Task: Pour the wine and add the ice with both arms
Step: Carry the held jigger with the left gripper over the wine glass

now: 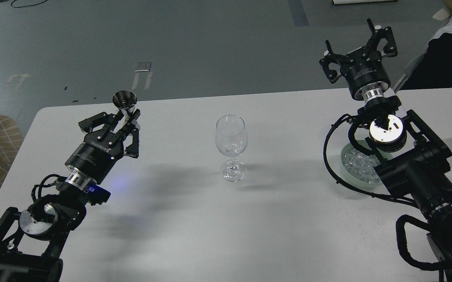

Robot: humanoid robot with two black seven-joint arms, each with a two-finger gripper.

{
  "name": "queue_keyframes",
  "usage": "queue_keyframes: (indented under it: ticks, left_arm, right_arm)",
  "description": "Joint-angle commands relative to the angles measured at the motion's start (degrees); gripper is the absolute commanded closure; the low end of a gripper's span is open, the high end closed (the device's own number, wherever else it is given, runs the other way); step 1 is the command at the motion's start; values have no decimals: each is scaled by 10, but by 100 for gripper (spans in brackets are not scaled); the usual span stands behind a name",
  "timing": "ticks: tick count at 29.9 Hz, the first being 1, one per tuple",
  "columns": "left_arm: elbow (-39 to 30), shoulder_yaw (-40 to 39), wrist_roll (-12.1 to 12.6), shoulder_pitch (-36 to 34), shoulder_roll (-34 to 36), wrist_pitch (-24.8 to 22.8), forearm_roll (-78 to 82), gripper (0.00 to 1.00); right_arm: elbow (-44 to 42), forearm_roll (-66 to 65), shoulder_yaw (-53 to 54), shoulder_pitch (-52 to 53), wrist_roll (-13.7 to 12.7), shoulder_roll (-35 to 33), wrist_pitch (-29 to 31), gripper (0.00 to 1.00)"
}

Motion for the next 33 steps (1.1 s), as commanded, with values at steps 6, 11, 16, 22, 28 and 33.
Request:
queue_keyframes:
  ticks: [6, 11, 16, 22, 28, 33]
  left_arm:
    - [-16, 8, 29, -25, -8, 38, 1, 74]
    - [-15, 86, 25, -82, -13, 51, 6, 74]
    - [-8, 96, 26, -111, -14, 63, 20, 74]
    - [-8, 96, 26, -114, -14, 74, 21, 74]
    - [-11, 97, 27, -114, -22, 77, 22, 74]
    - [-15, 98, 29, -114, -40, 90, 32, 74]
  right_arm:
    - [-1, 0, 1, -2, 0, -14, 2, 0]
    - [-1, 0, 1, -1, 0, -17, 3, 0]
    - [-1, 1, 0, -3, 0, -24, 3, 0]
    - [3, 1, 1, -14, 0, -23, 3, 0]
    - [3, 1, 1, -13, -1, -24, 4, 0]
    - [3, 1, -1, -14, -2, -26, 4, 0]
